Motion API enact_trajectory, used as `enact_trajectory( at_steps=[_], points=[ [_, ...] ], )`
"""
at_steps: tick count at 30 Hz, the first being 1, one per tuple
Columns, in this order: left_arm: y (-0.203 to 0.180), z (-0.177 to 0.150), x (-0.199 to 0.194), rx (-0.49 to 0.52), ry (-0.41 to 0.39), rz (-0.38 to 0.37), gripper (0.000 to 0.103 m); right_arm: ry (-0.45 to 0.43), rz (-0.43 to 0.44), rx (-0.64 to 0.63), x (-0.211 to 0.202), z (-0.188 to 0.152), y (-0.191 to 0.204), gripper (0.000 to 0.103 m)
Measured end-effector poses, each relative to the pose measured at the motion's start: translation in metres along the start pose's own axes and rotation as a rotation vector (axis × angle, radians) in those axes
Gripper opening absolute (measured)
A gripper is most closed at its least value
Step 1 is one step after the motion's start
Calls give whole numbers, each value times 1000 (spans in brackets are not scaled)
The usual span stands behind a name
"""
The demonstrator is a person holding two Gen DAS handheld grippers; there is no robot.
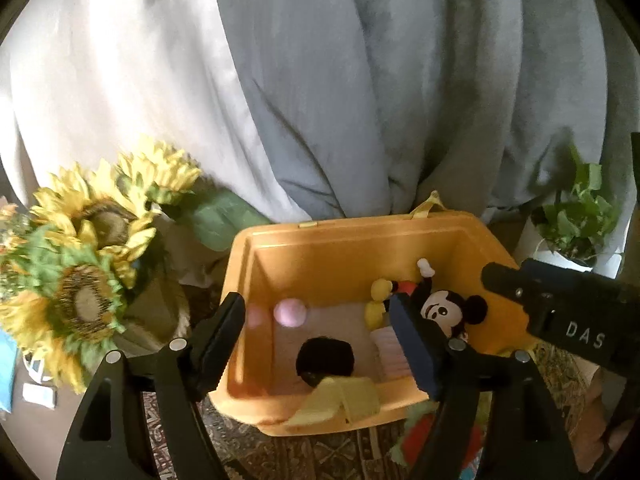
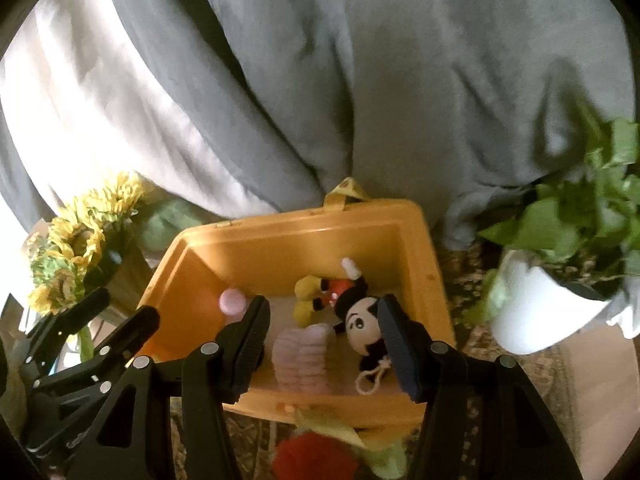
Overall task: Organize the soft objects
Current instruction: 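Open both tools to release the sponge and towel into the crate, then withdraw both tools from the crate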
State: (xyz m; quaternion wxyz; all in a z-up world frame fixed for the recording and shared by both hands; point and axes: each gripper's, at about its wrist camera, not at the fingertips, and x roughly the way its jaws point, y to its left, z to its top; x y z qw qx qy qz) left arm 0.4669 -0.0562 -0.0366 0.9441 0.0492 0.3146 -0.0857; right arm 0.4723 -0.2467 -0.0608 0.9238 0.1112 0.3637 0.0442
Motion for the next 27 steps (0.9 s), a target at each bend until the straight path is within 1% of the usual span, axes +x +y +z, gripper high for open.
enact_trajectory(
  at_steps=[1,3,4,10,14,20,23,27],
  points=[
    [-2,-2,-7,2,-11,3,76,-14,-9,-1,-7,-2,-1,57],
    [-5,-6,-19,3,-29,3,78,-37,-22,-5,-19,-5,-1,64],
    [-6,-7,-24,2,-36,3,78,-54,-29,-6,-27,-8,-1,65],
    [-15,-22,-61,9,-78,3,78,-120,-60,-34,-69,-25,4,65],
    [-21,-31,-84,22,-100,-1,78,-143,-75,-31,-93,-37,5,65],
    [-29,-48,-113,54,-123,-21,78,-144,-104,-32,-119,-58,4,65],
    [-34,-57,-121,74,-130,-37,78,-133,-117,-27,-129,-73,3,65],
    [-42,-72,-129,111,-120,-72,78,-111,-140,-13,-138,-94,-1,65]
  ],
)
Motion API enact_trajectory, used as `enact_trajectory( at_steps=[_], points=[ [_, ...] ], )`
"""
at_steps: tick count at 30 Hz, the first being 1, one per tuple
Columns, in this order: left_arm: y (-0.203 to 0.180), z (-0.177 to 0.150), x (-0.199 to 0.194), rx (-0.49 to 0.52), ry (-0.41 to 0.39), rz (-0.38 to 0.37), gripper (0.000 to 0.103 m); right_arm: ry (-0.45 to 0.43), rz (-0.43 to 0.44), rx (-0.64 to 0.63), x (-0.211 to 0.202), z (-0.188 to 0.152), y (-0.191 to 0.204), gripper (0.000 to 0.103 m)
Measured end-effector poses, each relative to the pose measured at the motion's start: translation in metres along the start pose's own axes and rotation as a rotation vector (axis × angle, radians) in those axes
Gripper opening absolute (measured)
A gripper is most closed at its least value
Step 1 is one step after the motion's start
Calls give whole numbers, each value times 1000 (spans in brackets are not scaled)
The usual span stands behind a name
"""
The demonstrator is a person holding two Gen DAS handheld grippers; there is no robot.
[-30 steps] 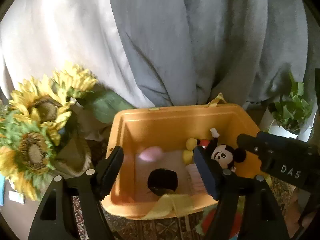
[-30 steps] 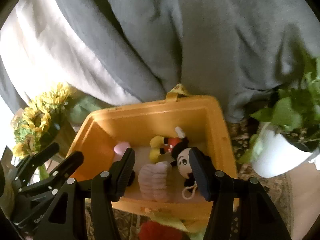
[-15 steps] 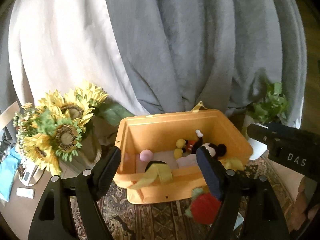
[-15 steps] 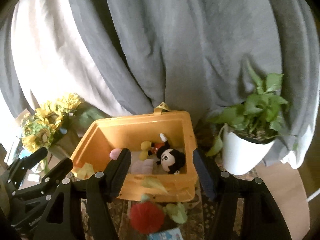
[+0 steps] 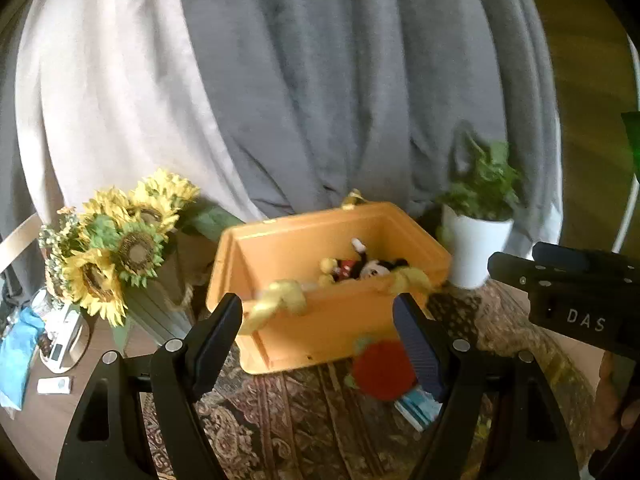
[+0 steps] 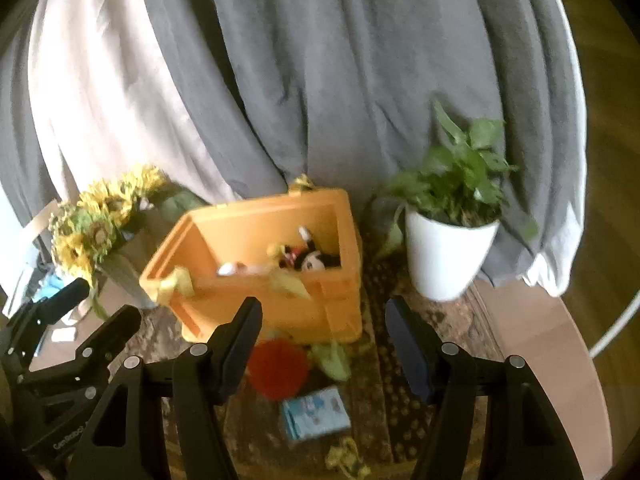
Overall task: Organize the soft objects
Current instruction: 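Withdraw both tools from the crate, then move the right tool toward the yellow toy while the left tool approaches the red pompom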
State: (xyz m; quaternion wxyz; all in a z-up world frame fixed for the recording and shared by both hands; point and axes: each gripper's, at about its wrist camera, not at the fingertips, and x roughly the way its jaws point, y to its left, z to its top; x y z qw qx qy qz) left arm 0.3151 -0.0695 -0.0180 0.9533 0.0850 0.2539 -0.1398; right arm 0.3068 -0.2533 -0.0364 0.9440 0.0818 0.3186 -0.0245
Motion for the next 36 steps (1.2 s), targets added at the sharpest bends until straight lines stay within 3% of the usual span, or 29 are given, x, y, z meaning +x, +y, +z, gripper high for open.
enact_trajectory(
  at_steps=[19,36],
  points=[
    [-27,-47,-11,213,31,-210,78,127,-122,124,-25,-83,-4,65],
    [-41,-77,25,457,119,-418,74,329,-177,231,7,-124,-4,65]
  ],
)
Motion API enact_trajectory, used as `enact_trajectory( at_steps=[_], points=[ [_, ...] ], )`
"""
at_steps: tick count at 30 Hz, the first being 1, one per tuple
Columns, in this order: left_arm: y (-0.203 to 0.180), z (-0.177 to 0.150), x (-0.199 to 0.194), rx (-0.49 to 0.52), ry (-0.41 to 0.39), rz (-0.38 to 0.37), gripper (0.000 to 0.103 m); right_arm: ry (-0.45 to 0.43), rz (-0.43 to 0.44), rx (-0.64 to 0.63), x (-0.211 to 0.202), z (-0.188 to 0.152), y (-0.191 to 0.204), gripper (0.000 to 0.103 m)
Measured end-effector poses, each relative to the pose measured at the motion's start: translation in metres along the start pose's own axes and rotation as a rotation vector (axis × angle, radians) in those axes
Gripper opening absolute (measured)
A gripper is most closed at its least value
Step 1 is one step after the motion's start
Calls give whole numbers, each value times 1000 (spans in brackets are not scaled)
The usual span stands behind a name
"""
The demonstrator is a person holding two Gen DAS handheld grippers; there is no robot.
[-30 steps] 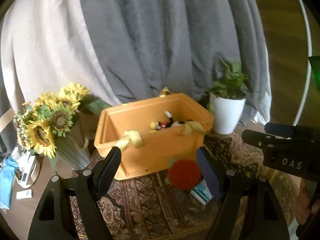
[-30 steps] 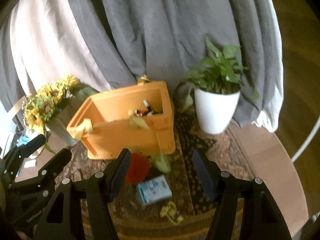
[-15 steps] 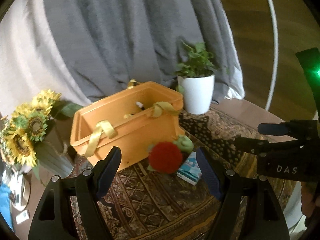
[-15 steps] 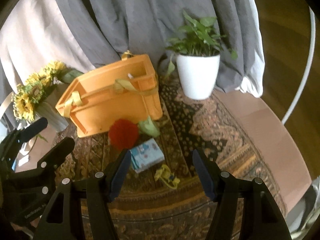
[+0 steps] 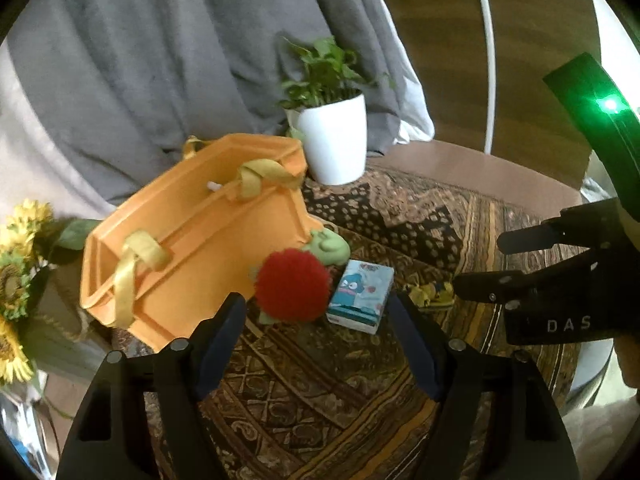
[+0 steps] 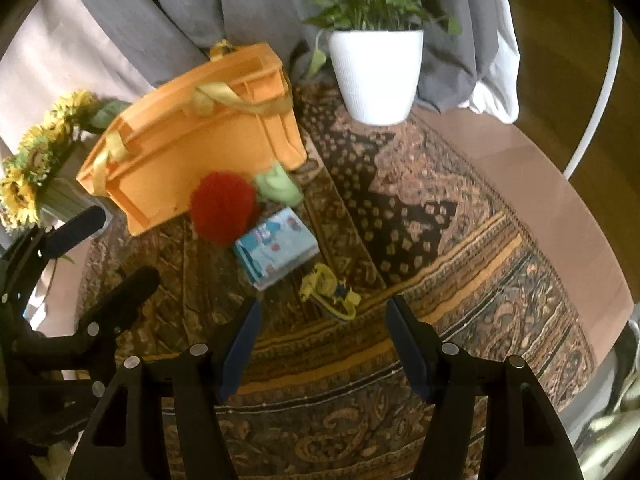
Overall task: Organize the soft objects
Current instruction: 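Move the right tool toward the yellow toy while the left tool approaches the red pompom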
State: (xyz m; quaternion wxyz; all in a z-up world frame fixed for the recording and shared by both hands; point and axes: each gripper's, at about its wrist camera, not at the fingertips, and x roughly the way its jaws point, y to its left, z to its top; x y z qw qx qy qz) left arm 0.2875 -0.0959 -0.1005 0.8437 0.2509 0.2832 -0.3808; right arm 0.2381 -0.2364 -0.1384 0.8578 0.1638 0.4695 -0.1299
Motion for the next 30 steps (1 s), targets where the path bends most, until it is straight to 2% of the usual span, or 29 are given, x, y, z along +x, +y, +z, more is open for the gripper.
enact_trajectory(
  at_steps=[13,18,22,30],
  points=[
    [-2,-2,37,104,9,-106,74,114,-38,-5,40,1,1,65],
    [-7,-1,58,132,33,-151,71,150,-39,-13,56,-1,-4,65],
    [-10,0,70,134,57,-200,68,164,-37,-24,64,-1,-7,65],
    [-16,3,89,144,86,-252,64,149,-36,-88,73,4,-14,64]
  ],
)
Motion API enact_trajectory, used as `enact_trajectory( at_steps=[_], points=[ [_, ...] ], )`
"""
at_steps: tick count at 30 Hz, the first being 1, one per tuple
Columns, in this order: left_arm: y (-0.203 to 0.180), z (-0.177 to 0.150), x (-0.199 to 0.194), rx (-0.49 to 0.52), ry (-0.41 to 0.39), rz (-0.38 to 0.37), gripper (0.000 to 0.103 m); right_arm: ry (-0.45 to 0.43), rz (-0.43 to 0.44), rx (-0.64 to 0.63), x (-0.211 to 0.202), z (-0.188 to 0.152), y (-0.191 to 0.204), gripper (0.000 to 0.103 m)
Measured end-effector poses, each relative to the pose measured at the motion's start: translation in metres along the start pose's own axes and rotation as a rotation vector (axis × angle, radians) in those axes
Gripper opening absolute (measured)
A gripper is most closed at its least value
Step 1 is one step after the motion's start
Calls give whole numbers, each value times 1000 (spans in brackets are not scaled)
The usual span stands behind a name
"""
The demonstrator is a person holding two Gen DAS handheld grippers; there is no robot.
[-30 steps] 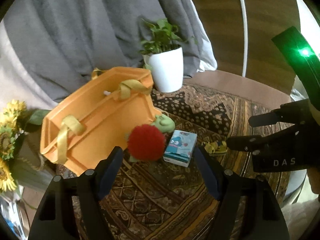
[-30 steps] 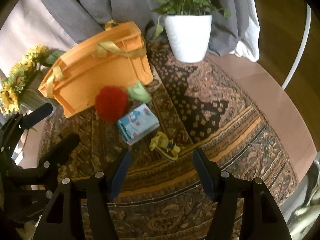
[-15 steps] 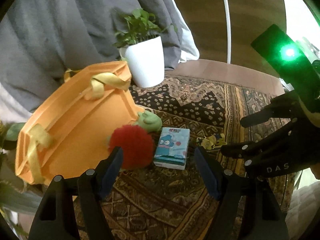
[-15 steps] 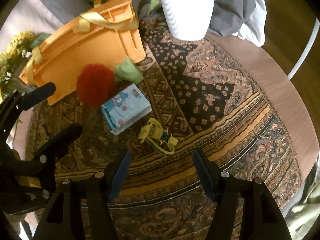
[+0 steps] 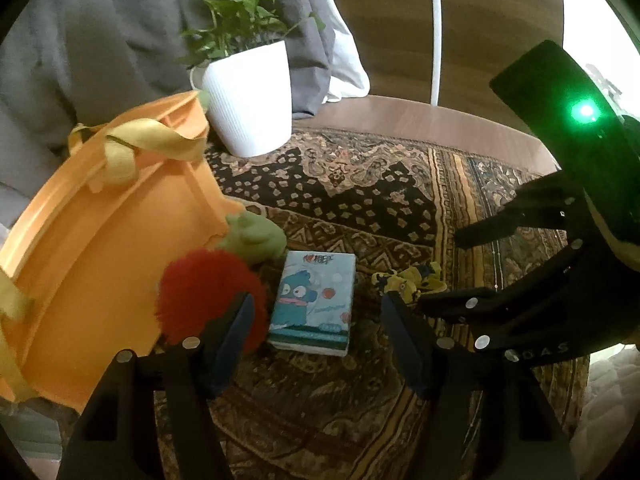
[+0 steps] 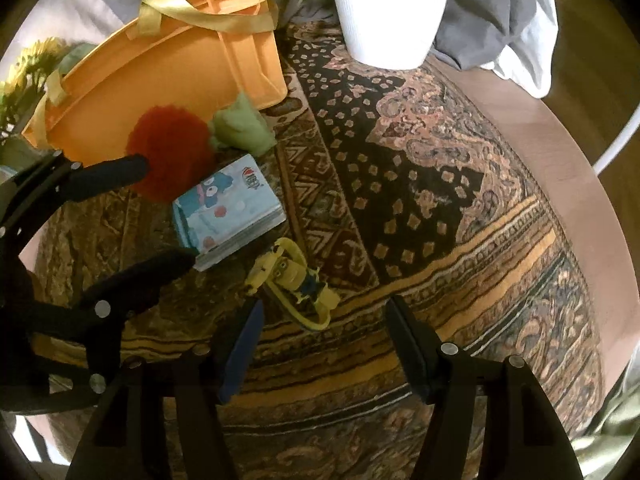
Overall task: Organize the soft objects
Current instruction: 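Move the right tool toward the yellow toy while the left tool approaches the red pompom, then grasp the blue tissue pack with the left tool while the right tool grasps the yellow minion toy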
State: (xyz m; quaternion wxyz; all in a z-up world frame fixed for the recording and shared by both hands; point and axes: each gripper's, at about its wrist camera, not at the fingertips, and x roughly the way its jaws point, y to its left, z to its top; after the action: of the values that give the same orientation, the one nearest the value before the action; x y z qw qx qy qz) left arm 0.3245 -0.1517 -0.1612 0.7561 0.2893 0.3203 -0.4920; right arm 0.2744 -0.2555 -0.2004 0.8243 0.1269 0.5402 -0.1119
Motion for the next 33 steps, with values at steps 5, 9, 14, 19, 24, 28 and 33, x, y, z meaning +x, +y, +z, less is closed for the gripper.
enact_trajectory(
  at_steps=[5,9,14,19,24,28,33],
  points=[
    [-4,3,11,26,18,-25,63,3,16,-40,5,0,-4,61],
    [-5,4,20,47,34,-35,59,4,27,-66,9,0,-5,58],
    [2,5,32,37,57,-25,58,-7,38,-132,15,-1,4,56],
    [7,4,44,7,84,-37,57,-11,67,-147,20,1,9,47],
    [9,3,49,-35,89,-38,57,-24,106,-116,20,4,7,34],
    [11,3,50,-67,87,-25,53,-33,119,-101,20,4,6,31],
    [12,4,45,-125,84,-29,50,-56,127,-101,15,2,6,27]
  ],
)
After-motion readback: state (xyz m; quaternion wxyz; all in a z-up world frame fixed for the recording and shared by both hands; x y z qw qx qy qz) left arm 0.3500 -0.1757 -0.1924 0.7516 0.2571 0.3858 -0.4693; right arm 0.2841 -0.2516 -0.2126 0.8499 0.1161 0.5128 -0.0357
